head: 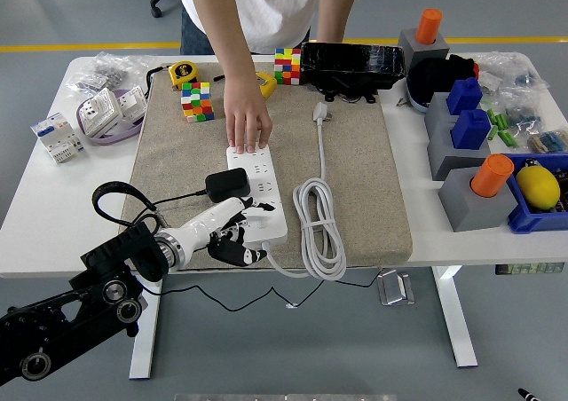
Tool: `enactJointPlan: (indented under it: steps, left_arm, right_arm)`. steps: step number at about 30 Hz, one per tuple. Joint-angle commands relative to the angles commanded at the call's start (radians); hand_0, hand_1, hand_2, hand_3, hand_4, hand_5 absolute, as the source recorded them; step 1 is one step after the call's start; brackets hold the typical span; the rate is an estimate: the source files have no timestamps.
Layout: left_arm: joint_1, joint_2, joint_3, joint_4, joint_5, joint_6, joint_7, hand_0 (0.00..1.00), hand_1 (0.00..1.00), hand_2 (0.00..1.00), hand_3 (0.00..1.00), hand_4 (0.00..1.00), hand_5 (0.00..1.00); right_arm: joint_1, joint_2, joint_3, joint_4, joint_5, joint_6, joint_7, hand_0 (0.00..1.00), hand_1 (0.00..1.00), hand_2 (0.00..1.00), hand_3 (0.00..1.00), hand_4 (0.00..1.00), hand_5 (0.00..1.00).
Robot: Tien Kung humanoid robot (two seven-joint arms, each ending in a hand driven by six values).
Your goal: Put the plug near the board,insert it into the board,press the button,pull the plug out
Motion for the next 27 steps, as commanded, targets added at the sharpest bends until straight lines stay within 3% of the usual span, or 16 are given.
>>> enactJointPlan:
  steps: [1,2,7,8,12,13,14,19,20,25,26,27]
  left_arm:
    - [0.0,-0.001,-0.001,0.009,-0.005,0.022,-0.026,0.106,0.031,0.147,0.679,0.592,0.007]
    - [0.0,-0.001,-0.002,0.02,-0.018,0.048,-0.056,0.172,0.069,0.193,0.58,0.737,0.201]
    - [-0.004,-0.012,-0.005,0.078,-0.081,0.194,-0.206,0.172,0.069,0.193,0.58,0.737,0.201]
    - [-0.005,-0.016,-0.007,0.088,-0.083,0.22,-0.233,0.238,0.188,0.332,0.511,0.766,0.237]
    - [-0.013,-0.031,-0.012,0.128,-0.094,0.298,-0.319,0.238,0.188,0.332,0.511,0.766,0.237]
    - [-0.014,-0.034,-0.013,0.135,-0.091,0.305,-0.326,0.238,0.188,0.332,0.511,0.766,0.237]
    - [-0.017,-0.039,-0.014,0.148,-0.081,0.314,-0.333,0.378,0.473,0.506,0.499,0.793,0.245]
    - [-0.033,-0.059,-0.005,0.203,0.046,0.332,-0.329,0.378,0.473,0.506,0.499,0.793,0.245]
    - [-0.038,-0.061,-0.001,0.212,0.08,0.329,-0.321,0.689,0.729,0.731,0.687,0.986,0.311]
    - [-0.069,-0.079,0.021,0.275,0.227,0.302,-0.259,0.689,0.729,0.731,0.687,0.986,0.311]
    - [-0.076,-0.082,0.024,0.289,0.248,0.3,-0.251,0.738,0.783,0.803,0.779,0.998,0.336]
    - [-0.082,-0.086,0.026,0.299,0.26,0.3,-0.246,0.738,0.783,0.803,0.779,0.998,0.336]
  right_arm:
    - [0.0,0.0,0.001,0.0,0.0,0.0,0.0,0.612,0.645,0.659,0.559,0.954,0.498]
    - [-0.001,0.0,0.002,0.0,0.0,0.0,0.0,0.612,0.644,0.659,0.559,0.954,0.498]
    - [-0.005,0.002,0.004,-0.001,-0.001,0.0,0.0,0.612,0.644,0.659,0.559,0.954,0.498]
    - [-0.007,0.002,0.005,-0.002,-0.001,0.0,0.0,0.614,0.645,0.659,0.559,0.954,0.498]
    - [-0.012,0.004,0.011,-0.002,-0.001,0.0,0.0,0.614,0.645,0.659,0.559,0.954,0.498]
    - [-0.012,0.005,0.012,-0.001,-0.001,-0.001,0.0,0.614,0.645,0.659,0.559,0.954,0.498]
    - [-0.013,0.005,0.013,-0.001,-0.001,0.0,0.0,0.613,0.645,0.659,0.559,0.954,0.497]
    - [-0.014,0.007,0.016,-0.001,-0.001,0.0,0.0,0.613,0.645,0.659,0.559,0.954,0.497]
    - [-0.014,0.007,0.016,-0.001,0.0,0.0,0.0,0.613,0.645,0.659,0.558,0.954,0.498]
    - [-0.011,0.008,0.017,0.001,0.001,-0.001,0.0,0.613,0.645,0.659,0.558,0.954,0.498]
    - [-0.01,0.007,0.016,0.002,0.001,-0.001,0.0,0.613,0.645,0.659,0.559,0.954,0.498]
    - [-0.009,0.007,0.017,0.002,0.0,0.0,0.0,0.613,0.645,0.659,0.559,0.954,0.498]
